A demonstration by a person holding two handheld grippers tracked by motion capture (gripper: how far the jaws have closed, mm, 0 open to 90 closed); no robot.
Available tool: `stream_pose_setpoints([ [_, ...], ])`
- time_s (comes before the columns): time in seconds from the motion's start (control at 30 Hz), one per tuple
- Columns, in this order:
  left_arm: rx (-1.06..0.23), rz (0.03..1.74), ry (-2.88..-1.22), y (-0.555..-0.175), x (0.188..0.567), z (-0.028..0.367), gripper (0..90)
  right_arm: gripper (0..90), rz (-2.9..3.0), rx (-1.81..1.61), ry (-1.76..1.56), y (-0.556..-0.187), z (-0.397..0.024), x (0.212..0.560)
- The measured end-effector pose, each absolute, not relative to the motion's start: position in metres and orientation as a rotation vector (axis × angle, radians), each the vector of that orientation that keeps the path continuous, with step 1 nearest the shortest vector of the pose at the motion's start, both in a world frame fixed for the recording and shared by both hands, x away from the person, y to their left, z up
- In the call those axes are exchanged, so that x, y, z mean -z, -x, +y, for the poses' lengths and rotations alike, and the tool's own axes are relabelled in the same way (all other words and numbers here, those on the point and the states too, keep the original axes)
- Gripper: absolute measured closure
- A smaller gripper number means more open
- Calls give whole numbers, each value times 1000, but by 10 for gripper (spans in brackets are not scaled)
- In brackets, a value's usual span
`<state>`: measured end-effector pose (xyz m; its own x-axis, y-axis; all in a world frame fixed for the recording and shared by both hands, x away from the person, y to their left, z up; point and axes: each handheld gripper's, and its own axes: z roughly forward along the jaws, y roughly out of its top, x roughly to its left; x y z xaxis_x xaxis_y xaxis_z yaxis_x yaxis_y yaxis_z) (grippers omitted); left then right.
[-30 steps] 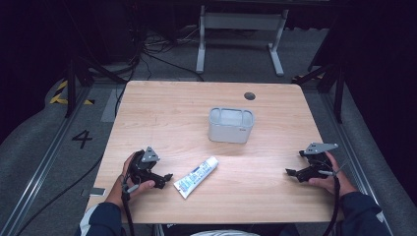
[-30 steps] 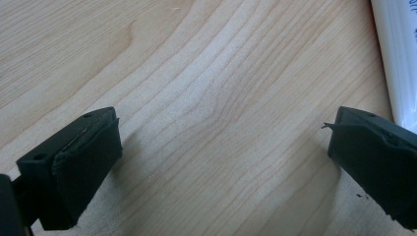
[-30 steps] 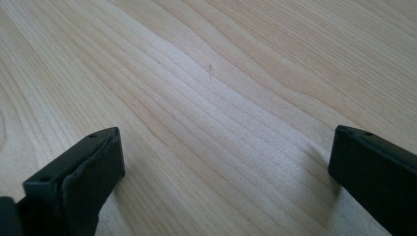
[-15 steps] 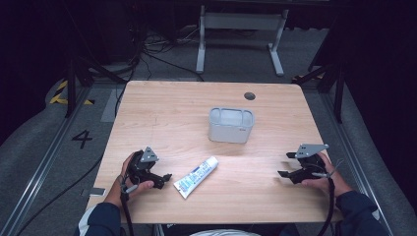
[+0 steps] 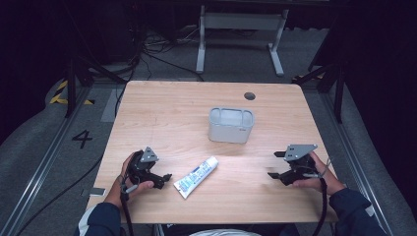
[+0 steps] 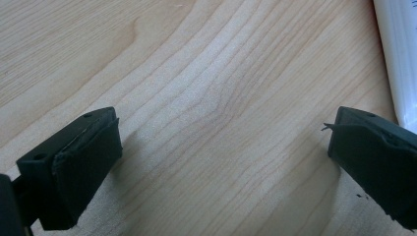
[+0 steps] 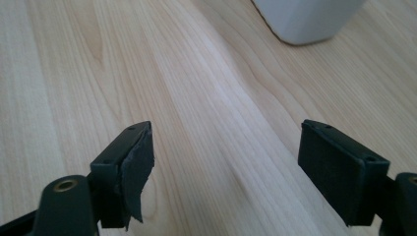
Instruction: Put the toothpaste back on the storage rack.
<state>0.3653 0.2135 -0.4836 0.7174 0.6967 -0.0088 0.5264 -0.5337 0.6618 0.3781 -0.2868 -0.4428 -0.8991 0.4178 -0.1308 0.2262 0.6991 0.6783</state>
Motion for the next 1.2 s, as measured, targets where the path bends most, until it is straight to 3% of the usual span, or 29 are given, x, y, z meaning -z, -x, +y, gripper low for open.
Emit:
stream_pose_setpoints([
  [1.2, -340, 927, -2265, -365, 484, 213, 2, 261, 2794, -939, 56, -384, -145, 421],
])
